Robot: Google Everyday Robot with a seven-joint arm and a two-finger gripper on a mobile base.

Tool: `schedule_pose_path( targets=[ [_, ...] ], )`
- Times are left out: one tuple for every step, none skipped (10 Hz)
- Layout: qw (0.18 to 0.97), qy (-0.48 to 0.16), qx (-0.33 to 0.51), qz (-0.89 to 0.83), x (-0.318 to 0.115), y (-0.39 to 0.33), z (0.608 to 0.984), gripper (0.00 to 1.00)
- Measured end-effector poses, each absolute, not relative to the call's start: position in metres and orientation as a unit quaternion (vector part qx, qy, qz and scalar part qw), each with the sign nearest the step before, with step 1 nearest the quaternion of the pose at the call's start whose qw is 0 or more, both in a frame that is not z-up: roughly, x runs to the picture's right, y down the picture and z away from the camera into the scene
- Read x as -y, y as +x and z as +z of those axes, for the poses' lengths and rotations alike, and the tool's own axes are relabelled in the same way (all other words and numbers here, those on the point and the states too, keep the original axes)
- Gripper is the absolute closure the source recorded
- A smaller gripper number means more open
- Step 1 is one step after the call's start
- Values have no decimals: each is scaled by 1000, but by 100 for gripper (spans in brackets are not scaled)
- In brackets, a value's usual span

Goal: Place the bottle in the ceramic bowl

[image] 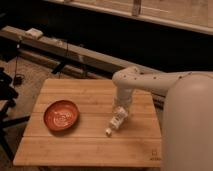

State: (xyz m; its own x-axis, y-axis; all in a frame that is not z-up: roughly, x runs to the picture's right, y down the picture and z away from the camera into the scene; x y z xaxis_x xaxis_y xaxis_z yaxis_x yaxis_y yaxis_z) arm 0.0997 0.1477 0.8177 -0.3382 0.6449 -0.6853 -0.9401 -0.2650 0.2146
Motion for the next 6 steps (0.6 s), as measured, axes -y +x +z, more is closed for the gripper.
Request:
schedule_pose_path(
  targets=[
    [517, -239, -307, 762, -150, 107, 819, 35],
    [515, -239, -306, 764, -150, 108, 822, 35],
    [515, -244, -300, 765, -150, 104, 826, 35],
    [512, -248, -299, 766, -151, 106, 830, 35],
    [508, -252, -298, 768, -153, 108, 832, 35],
    [505, -255, -298, 769, -154, 109, 835, 35]
  ],
)
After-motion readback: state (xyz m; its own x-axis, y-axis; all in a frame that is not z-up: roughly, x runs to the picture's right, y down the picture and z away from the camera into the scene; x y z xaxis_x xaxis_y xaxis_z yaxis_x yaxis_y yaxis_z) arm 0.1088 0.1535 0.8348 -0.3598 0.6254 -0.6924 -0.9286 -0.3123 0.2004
